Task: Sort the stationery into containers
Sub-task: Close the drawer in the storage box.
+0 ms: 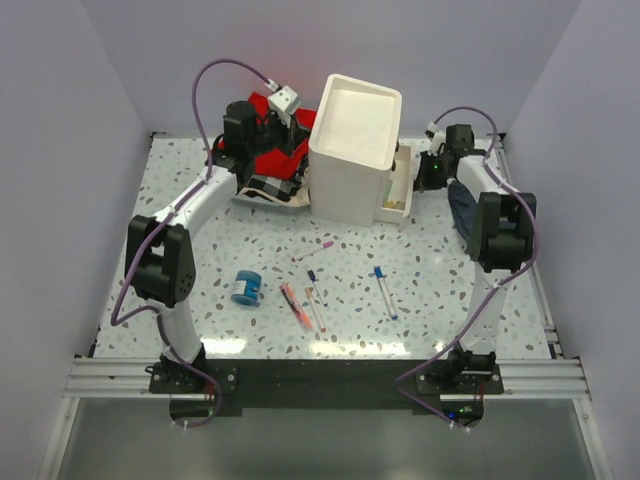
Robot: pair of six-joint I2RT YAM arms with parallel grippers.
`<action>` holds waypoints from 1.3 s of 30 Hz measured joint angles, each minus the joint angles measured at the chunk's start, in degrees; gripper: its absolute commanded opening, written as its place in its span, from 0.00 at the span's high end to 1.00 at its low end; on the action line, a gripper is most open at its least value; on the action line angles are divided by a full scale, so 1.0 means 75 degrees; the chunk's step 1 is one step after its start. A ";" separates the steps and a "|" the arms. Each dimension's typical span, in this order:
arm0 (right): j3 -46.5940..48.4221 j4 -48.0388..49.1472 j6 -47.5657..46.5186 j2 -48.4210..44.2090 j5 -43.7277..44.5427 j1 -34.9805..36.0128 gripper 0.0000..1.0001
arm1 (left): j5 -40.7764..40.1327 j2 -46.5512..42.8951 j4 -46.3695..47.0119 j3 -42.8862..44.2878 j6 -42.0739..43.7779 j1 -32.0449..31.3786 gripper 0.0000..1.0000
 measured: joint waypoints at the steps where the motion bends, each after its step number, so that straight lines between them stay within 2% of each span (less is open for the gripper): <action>1: 0.0023 0.0003 0.0064 0.0000 -0.0044 0.0035 1.00 | 0.0000 0.0003 -0.0006 0.0006 0.0000 0.0000 1.00; 17: -0.0146 0.1172 0.2186 0.0361 -0.1518 0.0437 0.96 | -0.0189 0.0009 -0.0189 0.0055 0.0175 -0.0131 1.00; 22: -0.0256 0.1431 0.2597 0.0388 -0.1638 0.0437 0.94 | -0.0318 0.0009 -0.0251 0.0055 0.0201 -0.0195 1.00; 24: -0.0283 0.1478 0.2678 0.0391 -0.1684 0.0428 0.90 | -0.0379 0.0009 -0.0283 0.0067 0.0242 -0.0216 1.00; 25: -0.0283 0.1457 0.2667 0.0391 -0.1684 0.0425 0.86 | -0.0405 0.0009 -0.0294 0.0067 0.0256 -0.0221 0.79; 26: -0.0256 0.1378 0.2608 0.0391 -0.1655 0.0428 0.76 | -0.0443 0.0009 -0.0312 0.0073 0.0309 -0.0230 0.70; 27: -0.0224 0.1303 0.2512 0.0391 -0.1591 0.0440 0.71 | -0.0475 0.0009 -0.0323 0.0082 0.0376 -0.0239 0.64; 28: -0.0149 0.1110 0.2337 0.0391 -0.1419 0.0455 0.69 | -0.0609 0.0009 -0.0344 0.0093 0.0423 -0.0254 0.52; 29: -0.0090 0.0950 0.2186 0.0391 -0.1276 0.0463 0.66 | -0.0737 0.0009 -0.0396 0.0125 0.0463 -0.0254 0.48; 34: -0.0012 0.0204 0.1023 0.0227 -0.0909 0.0335 0.63 | -0.1320 0.0009 -0.0624 0.0262 0.0775 -0.0286 0.29; 39: -0.0758 0.0286 -0.0329 -0.0501 -0.1032 -0.0169 0.60 | -0.1597 0.0009 -0.0813 0.0262 0.0915 -0.0283 0.24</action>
